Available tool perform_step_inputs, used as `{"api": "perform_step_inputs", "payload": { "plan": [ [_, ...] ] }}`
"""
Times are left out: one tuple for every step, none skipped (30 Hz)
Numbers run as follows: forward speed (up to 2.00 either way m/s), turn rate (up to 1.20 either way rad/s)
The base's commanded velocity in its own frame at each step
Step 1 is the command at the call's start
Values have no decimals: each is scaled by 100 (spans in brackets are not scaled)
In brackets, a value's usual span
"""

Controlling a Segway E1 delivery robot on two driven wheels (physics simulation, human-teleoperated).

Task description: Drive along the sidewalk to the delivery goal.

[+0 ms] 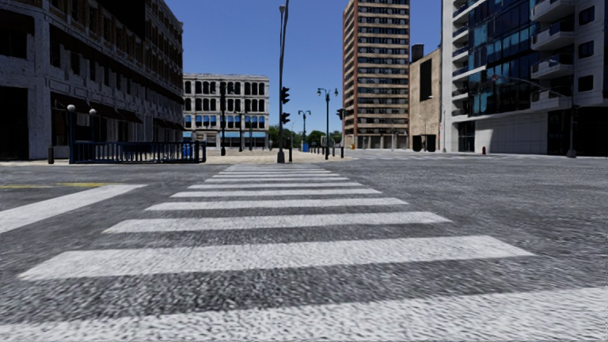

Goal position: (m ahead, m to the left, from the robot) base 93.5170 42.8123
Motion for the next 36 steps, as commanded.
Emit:
{"api": "perform_step_inputs", "payload": {
  "plan": [
    [154,61],
    [154,61],
    [154,58],
    [154,48],
    [154,48],
    [154,29],
    [154,0],
    [154,0],
    [154,0],
    [154,0],
    [153,0],
    [153,0],
    [152,0],
    [152,0],
    [151,0],
    [150,0],
    [149,0],
    [149,0],
    [147,0],
    [145,0],
    [145,0],
    [145,0],
    [144,0],
    [200,0],
    [200,0],
    [200,0],
    [200,0],
    [200,0],
    [200,0],
    [200,0],
    [200,0],
    [200,0],
    [200,0],
    [200,0],
    [200,0],
    [200,0]
  ]
}}
